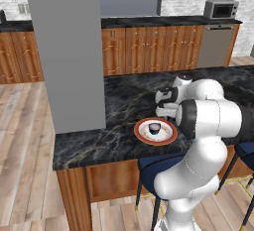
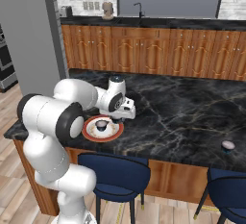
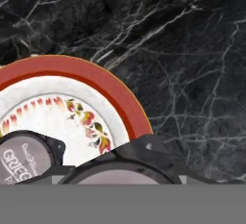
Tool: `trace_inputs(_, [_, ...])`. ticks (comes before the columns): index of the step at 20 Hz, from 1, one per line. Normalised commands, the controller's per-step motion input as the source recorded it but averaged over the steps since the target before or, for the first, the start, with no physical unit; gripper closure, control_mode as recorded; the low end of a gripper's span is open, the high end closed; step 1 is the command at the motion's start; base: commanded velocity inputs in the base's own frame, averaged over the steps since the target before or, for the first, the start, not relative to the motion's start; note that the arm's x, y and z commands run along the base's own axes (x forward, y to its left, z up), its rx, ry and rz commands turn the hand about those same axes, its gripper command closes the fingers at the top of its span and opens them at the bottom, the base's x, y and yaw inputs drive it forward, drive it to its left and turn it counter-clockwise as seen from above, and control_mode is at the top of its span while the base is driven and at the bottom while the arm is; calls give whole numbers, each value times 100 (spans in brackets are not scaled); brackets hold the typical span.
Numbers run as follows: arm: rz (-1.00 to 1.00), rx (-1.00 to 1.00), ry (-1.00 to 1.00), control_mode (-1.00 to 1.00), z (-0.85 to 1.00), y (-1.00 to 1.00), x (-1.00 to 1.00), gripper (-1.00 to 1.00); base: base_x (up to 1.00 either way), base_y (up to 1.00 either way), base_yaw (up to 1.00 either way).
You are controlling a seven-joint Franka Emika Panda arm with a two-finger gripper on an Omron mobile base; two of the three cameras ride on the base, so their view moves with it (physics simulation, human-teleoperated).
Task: Place two yogurt containers on each plate.
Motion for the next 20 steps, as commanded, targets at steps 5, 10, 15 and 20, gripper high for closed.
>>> trace_inputs(5, [0,0,0,-100,-21,18,0,100,0,0,0])
trace_inputs(10, [0,0,0,-100,-28,19,0,100,0,0,0])
trace_inputs(15, [0,0,0,-100,-28,14,0,100,0,0,0])
trace_inputs(20, [0,0,0,-100,-24,5,0,100,0,0,0])
